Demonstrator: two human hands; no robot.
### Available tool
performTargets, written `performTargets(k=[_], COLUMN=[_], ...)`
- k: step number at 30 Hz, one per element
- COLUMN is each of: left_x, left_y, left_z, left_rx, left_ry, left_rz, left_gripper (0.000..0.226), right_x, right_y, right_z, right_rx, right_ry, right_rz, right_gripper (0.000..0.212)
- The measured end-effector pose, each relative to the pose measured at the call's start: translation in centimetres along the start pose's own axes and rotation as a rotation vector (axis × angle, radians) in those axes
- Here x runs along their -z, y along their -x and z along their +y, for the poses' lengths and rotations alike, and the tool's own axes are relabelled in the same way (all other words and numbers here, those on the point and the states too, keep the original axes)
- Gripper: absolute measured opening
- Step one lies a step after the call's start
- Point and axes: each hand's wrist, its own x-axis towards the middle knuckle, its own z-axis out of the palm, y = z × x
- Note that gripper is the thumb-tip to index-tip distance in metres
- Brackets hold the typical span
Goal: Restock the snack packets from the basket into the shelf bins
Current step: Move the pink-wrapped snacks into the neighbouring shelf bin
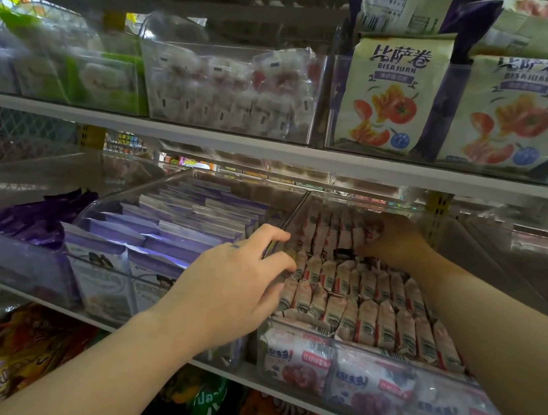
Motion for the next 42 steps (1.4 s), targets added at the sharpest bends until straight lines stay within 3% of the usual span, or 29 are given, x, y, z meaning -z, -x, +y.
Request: performTargets(k=[6,9,14,18,23,28,34,42], left_x=[-0.1,-0.1,0.3,0.4,1.6,2.1,0.5,-2.4], left_y=[0.0,-0.1,-0.4,-0.3,0.7,7.0,19.6,38.4], left_z=[-0.1,-0.1,0.2,0.6,1.4,0.9,-0.4,-3.0], left_rx=[-0.005,-0.004,-0.003,-0.007,0.023,0.116,0.373,0.787], left_ry=[0.003,-0.007,-0.036,-0.042,-0.057,-0.011,-0.070,-0.153], left_rz=[-0.001,-0.005,0.011,0.067,0.186,0.448,0.435,0.090], left_gripper=[0.032,0.032,0.032,0.034,0.025,0.023,0.020,0.027], right_x=[-1.2,-0.6,1.6,2.6,2.9,1.2,-6.8,-25.1], right_y=[-0.3,0.0,0.6,1.6,6.2,15.1,23.4,32.4], right_z=[-0.3,-0.5,-0.6,-1.2,-3.7,-9.4,-15.5,-21.6], right_rx=[-0.009,0.059,0.004,0.002,0.237,0.703,0.903,0.912], right_ry=[0.045,0.167,0.026,0.050,-0.059,-0.258,-0.414,-0.398], right_rz=[0.099,0.023,-0.056,-0.134,0.037,0.186,-0.069,-0.544], right_gripper=[0.055,0.050,0.063,0.062,0.041,0.019,0.013,0.014])
